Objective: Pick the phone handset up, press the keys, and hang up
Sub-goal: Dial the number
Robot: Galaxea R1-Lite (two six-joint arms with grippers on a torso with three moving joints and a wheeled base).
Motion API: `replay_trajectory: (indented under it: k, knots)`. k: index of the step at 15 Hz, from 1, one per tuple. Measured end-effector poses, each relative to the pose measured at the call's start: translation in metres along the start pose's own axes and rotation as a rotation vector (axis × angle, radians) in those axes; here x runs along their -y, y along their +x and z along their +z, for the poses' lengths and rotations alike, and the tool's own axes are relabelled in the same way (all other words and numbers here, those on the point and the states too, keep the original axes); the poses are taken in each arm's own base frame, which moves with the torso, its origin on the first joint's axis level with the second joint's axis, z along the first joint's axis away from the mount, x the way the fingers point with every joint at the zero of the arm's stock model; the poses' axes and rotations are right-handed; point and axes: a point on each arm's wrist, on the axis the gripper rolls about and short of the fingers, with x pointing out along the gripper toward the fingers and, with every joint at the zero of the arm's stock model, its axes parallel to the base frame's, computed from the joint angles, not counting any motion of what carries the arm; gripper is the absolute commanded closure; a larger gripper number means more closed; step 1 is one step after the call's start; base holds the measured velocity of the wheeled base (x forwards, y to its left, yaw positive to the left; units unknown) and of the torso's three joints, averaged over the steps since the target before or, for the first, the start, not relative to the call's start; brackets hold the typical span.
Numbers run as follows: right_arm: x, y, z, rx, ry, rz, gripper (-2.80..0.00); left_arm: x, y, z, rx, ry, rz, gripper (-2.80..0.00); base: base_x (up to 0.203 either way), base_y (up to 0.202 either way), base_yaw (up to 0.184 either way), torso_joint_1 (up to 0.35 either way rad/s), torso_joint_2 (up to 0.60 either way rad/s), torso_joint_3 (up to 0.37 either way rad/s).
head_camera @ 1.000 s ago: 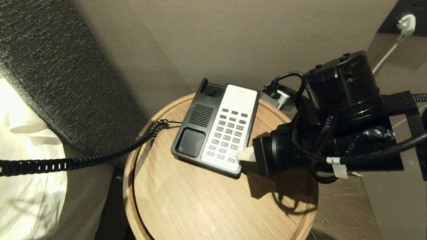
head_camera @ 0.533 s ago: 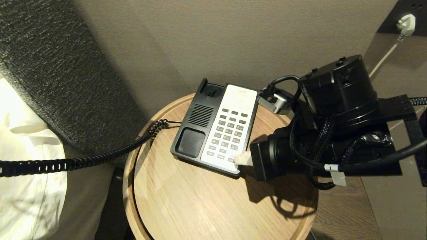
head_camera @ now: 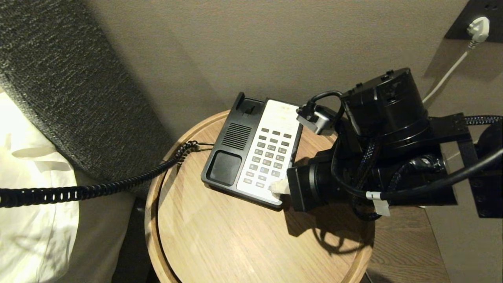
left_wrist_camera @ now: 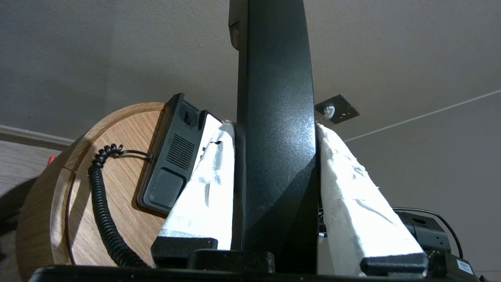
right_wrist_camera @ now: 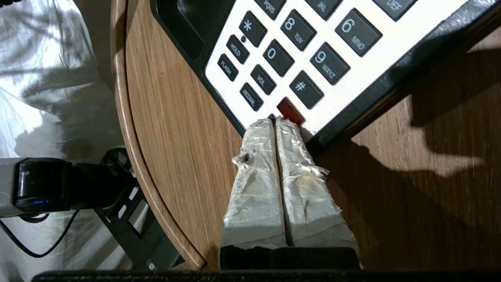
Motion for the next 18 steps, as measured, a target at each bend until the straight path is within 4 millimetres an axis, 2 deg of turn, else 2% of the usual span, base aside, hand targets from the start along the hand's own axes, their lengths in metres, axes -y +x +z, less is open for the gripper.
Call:
replay_trajectory:
  k: [12, 15, 18]
  knots:
    - [0.002, 0.008, 0.0, -0.011, -0.004, -0.009, 0.0, 0.0, -0.001, 0.0, 0.002, 0.0, -0.001, 0.0, 0.0, 0.0, 0.0, 0.0, 0.0, 0.0]
    - [0.001, 0.001, 0.001, 0.003, -0.003, -0.004, 0.0, -0.001, 0.0, -0.002, -0.009, 0.005, 0.006, 0.0, 0.0, 0.0, 0.0, 0.0, 0.0, 0.0]
    - [-0.002, -0.015, 0.005, 0.04, -0.003, 0.013, 0.0, -0.001, 0.008, -0.004, -0.025, 0.019, 0.018, 0.0, 0.0, 0.0, 0.0, 0.0, 0.0, 0.0]
